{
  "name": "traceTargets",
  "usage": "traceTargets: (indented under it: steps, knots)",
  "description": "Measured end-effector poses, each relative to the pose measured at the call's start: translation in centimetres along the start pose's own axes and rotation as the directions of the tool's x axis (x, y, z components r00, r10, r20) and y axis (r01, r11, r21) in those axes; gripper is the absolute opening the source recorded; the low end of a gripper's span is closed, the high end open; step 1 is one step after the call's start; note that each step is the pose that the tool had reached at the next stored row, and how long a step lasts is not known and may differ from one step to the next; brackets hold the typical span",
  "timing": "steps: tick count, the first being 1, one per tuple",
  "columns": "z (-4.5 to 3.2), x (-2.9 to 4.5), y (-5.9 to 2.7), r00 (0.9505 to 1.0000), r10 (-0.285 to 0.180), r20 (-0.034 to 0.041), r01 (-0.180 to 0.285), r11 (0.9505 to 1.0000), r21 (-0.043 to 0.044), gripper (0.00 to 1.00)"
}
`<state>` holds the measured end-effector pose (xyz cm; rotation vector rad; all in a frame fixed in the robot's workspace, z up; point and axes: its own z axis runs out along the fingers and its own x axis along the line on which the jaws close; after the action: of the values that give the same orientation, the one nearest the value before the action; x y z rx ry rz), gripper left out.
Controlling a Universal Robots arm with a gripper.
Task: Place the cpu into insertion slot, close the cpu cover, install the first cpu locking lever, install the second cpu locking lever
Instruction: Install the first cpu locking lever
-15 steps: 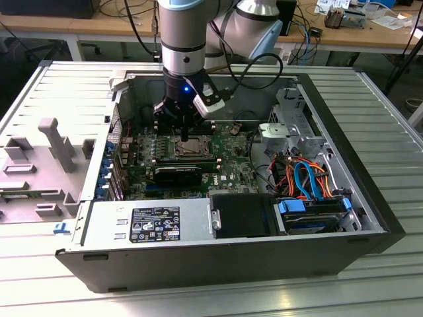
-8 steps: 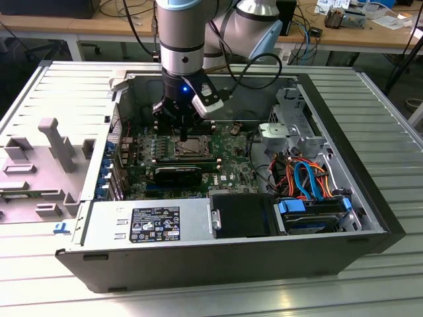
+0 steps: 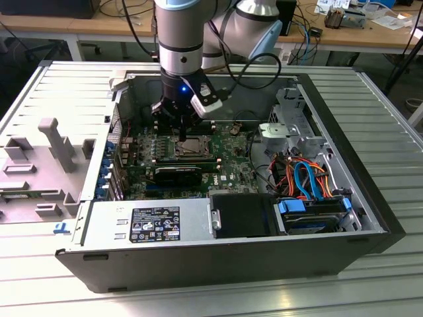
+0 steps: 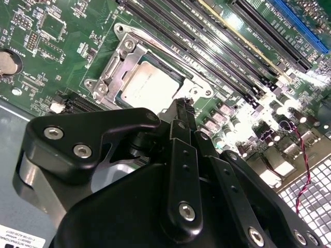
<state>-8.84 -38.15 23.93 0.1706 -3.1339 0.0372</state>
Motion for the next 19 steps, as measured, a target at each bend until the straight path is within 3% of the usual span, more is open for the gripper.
traceTargets:
  steps: [19]
  knots:
    - [0.0, 1.74, 0.19, 1.0, 0.0, 0.0, 0.0, 1.0, 0.0, 0.11]
